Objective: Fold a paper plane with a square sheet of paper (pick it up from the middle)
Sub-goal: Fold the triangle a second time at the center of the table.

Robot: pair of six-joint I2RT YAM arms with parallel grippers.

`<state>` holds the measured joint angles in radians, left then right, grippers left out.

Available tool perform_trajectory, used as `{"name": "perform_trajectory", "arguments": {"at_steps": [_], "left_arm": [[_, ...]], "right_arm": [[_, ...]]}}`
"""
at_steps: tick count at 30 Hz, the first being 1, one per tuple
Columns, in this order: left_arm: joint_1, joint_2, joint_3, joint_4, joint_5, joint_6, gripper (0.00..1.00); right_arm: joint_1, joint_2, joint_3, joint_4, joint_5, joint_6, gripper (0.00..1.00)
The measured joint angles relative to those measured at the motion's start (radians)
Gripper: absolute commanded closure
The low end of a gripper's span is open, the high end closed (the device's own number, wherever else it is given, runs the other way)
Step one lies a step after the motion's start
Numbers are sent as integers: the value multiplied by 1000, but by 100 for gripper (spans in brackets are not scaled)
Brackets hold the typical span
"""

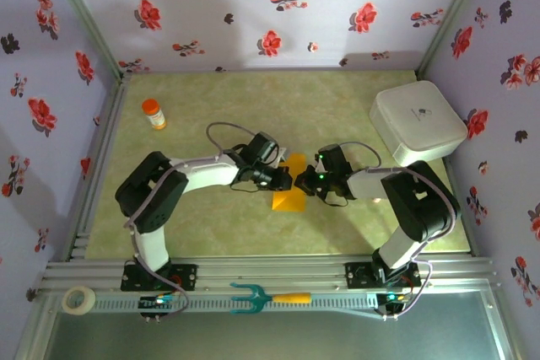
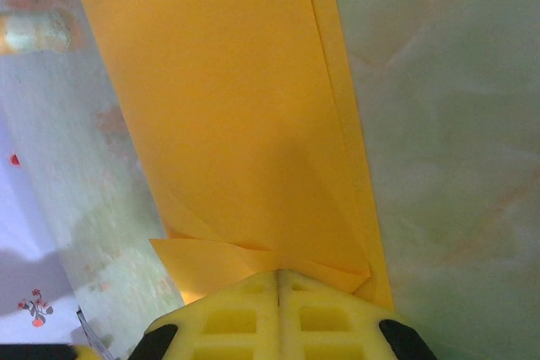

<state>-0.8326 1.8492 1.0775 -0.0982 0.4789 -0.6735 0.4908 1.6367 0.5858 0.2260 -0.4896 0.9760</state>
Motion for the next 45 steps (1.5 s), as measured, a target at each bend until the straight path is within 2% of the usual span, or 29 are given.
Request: {"name": "perform_trajectory", "arguments": {"at_steps": [26,34,45], "left_arm": [[-15,85,4,-14,23,6,100],[-11,50,-87,87,31,2,100],[-9,-16,-189,130,32,-25,100]], "right_arm": [[0,0,0,-2,0,0,100],[0,1,3,-7,3,-8,100],[0,3,11,-24,3,-26,100]]}}
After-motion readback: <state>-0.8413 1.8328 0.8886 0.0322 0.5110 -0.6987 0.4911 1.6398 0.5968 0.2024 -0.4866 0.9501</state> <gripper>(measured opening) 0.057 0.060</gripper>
